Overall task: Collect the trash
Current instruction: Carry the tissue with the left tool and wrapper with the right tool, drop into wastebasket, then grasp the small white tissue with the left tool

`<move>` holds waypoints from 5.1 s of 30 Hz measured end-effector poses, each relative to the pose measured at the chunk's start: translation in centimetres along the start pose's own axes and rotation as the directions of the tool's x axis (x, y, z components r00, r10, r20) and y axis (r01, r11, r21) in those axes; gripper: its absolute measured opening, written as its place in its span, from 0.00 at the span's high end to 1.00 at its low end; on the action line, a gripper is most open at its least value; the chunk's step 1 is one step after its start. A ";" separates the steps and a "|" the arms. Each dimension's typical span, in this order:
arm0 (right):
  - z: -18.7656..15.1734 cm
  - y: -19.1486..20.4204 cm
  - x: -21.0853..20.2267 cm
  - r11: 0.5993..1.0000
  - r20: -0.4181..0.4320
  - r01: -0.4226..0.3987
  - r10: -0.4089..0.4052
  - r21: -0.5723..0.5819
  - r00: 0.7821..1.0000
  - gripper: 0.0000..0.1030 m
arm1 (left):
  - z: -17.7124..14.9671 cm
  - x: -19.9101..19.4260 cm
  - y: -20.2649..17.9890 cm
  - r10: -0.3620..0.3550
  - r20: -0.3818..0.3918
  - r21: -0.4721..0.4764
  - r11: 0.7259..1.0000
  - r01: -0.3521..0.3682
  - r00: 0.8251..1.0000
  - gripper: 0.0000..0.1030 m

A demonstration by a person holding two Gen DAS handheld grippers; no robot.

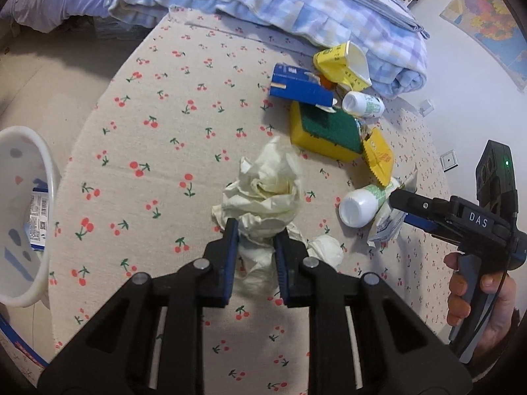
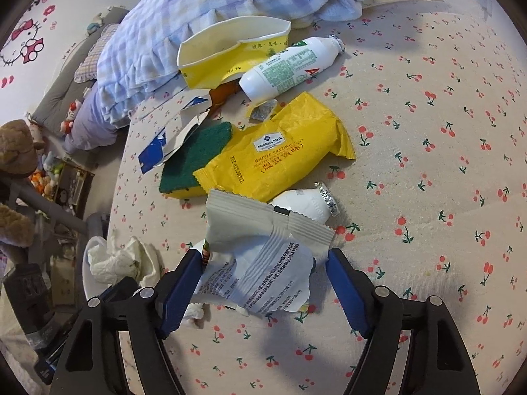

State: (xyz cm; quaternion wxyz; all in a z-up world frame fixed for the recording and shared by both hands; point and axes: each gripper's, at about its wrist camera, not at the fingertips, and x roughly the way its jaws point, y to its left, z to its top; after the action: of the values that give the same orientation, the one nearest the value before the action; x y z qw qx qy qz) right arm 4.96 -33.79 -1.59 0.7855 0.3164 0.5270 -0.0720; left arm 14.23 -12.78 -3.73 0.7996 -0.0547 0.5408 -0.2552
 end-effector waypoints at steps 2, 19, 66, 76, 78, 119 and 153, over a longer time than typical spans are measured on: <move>0.0 0.1 -0.4 1.000 0.007 -0.005 0.005 0.000 1.000 0.24 | 0.0 -0.4 0.1 -0.003 0.012 -0.001 1.000 0.003 1.000 0.78; -0.4 1.5 -4.4 0.999 0.081 -0.034 0.036 -0.026 0.996 0.24 | 0.1 -3.4 -0.3 -0.015 0.090 0.025 1.000 0.013 0.996 0.80; -6.3 23.2 4.3 0.948 -0.047 -0.131 0.123 -0.289 0.991 0.24 | -2.6 -14.9 20.8 0.309 0.181 -0.323 0.915 -0.241 0.934 0.30; -7.0 26.4 7.0 0.939 -0.054 -0.113 0.101 -0.325 0.993 0.24 | -3.7 -16.4 22.7 0.474 0.117 -0.323 0.849 -0.418 0.872 0.17; -7.3 27.3 7.6 0.934 -0.051 -0.114 0.102 -0.339 0.993 0.24 | -3.9 -16.7 23.0 0.482 0.113 -0.328 0.843 -0.426 0.869 0.16; -6.4 15.0 -0.4 0.948 0.110 0.055 -0.021 -0.312 0.994 0.09 | -3.4 -13.2 13.4 0.379 0.130 -0.181 0.917 -0.354 0.916 0.06; -3.6 -6.8 -7.7 0.984 0.139 0.172 -0.164 -0.047 0.977 0.09 | -2.9 2.0 -5.6 0.018 0.007 0.161 0.987 -0.019 1.000 0.29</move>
State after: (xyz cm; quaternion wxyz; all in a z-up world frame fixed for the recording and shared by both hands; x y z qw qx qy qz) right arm -4.23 -38.74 1.40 0.8193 0.2420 0.4995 -0.1438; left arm 10.28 -18.01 -4.53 0.8052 0.0145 0.5167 -0.2908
